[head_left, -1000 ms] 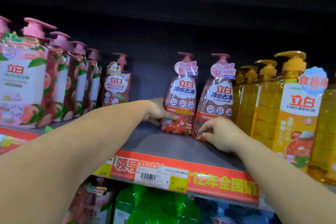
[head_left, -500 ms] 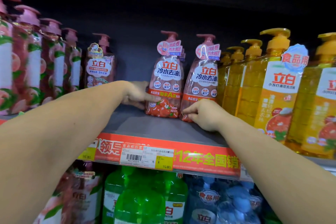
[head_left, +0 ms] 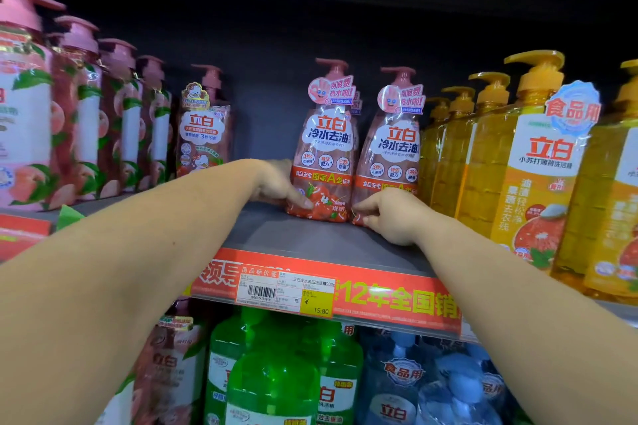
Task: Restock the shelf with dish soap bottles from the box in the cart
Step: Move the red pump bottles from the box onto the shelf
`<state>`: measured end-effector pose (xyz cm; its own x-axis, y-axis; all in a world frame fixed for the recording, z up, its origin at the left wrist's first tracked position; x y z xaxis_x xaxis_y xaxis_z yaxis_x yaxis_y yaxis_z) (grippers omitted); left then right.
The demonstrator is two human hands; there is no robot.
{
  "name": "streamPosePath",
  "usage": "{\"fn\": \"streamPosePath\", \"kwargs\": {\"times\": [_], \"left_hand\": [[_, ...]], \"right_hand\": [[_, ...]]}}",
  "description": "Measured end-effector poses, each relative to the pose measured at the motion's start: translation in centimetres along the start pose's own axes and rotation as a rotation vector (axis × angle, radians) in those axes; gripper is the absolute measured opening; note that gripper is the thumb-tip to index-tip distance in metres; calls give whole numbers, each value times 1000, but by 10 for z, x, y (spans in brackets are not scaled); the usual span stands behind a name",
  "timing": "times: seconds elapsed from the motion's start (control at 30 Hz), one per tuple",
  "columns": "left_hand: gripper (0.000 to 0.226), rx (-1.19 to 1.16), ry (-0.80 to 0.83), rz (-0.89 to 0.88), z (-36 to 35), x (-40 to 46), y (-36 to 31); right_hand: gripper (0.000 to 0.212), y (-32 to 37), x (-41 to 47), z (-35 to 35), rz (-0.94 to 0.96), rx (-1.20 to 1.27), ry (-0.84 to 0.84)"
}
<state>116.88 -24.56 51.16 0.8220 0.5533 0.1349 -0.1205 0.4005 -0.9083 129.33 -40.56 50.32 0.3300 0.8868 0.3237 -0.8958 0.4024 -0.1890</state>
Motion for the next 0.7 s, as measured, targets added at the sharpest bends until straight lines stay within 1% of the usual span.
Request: {"fn": "streamPosePath", "kwargs": {"times": [0.1,0.2,0.3,0.37,0.43,0.53,0.63,0.7], "left_hand": [[60,199,-31,-4,1,-4,-1],[71,325,-76,27,7,-6,1],[95,510,-171,72,17,-12,-3],[104,546,-217,77,20,-23,-7],[99,549,-238,51,21,-37,-11],[78,597,-300,-52,18,-71,-21],[58,604,-452,-212,17,-120,-24],[51,575,-561,-286,21,-153,-16]], "right_hand": [[41,-1,-2,-2,-9,16,12],[44,-2,-2,-5,-14,17,16],[44,-2,-1,-5,-9,4,19],[43,-1,-2,-4,-9,-21,24],[37,2,-3,-1,-6,-62,25],[27,11,-10,12,-2,-93,-37],[27,34,-17,32,9,-95,-178],[27,65,-22,43,36,-63,-254]]}}
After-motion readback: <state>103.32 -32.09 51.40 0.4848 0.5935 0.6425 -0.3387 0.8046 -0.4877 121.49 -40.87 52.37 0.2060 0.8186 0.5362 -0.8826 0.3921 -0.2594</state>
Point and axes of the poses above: each hand's wrist, its own x-axis towards the middle knuckle, its own z-axis out of the back of the hand, y = z × x, the point moved 3 cm from there along x, towards the middle knuckle, and after that the axes turned 15 degrees about -x, right-handed, at the moved point
